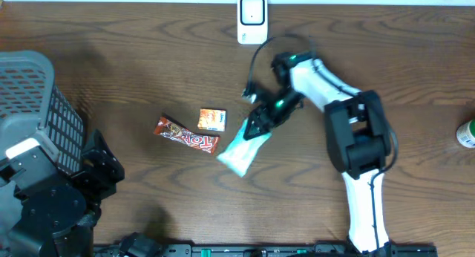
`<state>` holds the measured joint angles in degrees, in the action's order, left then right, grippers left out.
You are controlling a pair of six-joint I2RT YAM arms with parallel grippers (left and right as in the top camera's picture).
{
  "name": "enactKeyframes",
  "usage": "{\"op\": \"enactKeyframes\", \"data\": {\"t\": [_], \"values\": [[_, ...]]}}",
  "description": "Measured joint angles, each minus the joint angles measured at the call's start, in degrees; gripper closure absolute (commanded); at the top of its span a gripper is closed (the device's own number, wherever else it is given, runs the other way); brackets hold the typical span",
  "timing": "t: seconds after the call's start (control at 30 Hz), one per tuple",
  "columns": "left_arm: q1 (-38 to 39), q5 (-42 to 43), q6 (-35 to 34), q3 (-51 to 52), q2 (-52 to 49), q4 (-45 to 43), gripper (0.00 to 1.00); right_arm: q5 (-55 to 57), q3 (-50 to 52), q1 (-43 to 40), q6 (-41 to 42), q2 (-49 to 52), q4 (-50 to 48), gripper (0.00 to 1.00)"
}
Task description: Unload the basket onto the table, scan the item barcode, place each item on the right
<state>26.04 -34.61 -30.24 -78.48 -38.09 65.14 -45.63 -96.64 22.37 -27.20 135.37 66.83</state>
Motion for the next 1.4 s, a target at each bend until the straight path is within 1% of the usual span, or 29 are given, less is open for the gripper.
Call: {"op": "enactKeyframes", "data": {"t": [0.1,0.27,0.33,0.5,0.57,0.63,0.77,0.83,1.0,1.1,1.13,1.17,1.2,1.27,1.33,1.37,1.4], "values": [[0.0,0.0,0.0,0.0,0.0,1.6,0.14,-3.3,2.6,1.8,2.4,1.5,-2.2,0.99],[0.0,0.0,0.0,0.0,0.0,3.8,0.14,-5.7,2.8,1.2,3.8,2.1,-1.2,0.98],[0.0,0.0,0.0,0.0,0.0,4.0,0.14,-5.7,2.5,1.0,3.5,2.2,0.3,0.98],[0.0,0.0,0.0,0.0,0.0,4.0,0.14,-4.9,2.4,-1.4,-0.1,1.9,8.9,0.98],[0.0,0.0,0.0,0.0,0.0,4.1,0.14,-5.9,2.6,-3.0,-1.7,0.5,11.7,0.98],[0.0,0.0,0.0,0.0,0.0,4.1,0.14,-6.9,2.6,-4.7,-2.8,-2.8,12.4,0.98],[0.0,0.0,0.0,0.0,0.0,4.1,0.14,-7.7,2.4,-7.5,-3.4,-10.3,10.1,0.99],[0.0,0.0,0.0,0.0,0.0,4.1,0.14,-8.1,2.0,-8.9,-3.2,-12.5,8.9,0.98],[0.0,0.3,0.0,0.0,0.0,4.1,0.14,-7.8,1.9,-10.8,-2.4,-12.6,6.2,0.98],[0.0,3.0,-0.4,0.0,0.0,4.1,0.14,-3.9,1.9,-10.8,-0.2,-12.6,1.7,0.99],[0.0,4.3,-1.0,0.0,0.0,4.0,0.23,-1.5,1.9,-10.8,1.4,-12.6,0.1,0.99],[0.0,5.7,-1.8,0.1,0.0,4.0,0.49,1.1,2.0,-10.8,3.2,-12.6,-1.4,0.99],[0.0,7.0,-3.4,0.5,0.0,3.9,0.63,3.5,2.1,-10.7,5.0,-12.6,-2.6,0.99],[0.0,9.7,-6.2,2.5,0.0,3.6,0.79,6.6,2.4,-10.7,7.8,-12.6,-4.2,0.99],[0.0,12.5,-10.3,6.7,-0.1,1.9,0.91,8.7,2.7,-10.7,9.7,-12.5,-5.3,0.99],[0.0,14.2,-12.1,9.4,-0.3,0.1,0.92,9.4,2.9,-10.7,10.4,-12.5,-5.6,0.99],[0.0,16.0,-13.2,12.0,-0.6,-2.3,0.93,10.0,3.1,-10.7,10.9,-12.5,-5.9,0.94]]}}
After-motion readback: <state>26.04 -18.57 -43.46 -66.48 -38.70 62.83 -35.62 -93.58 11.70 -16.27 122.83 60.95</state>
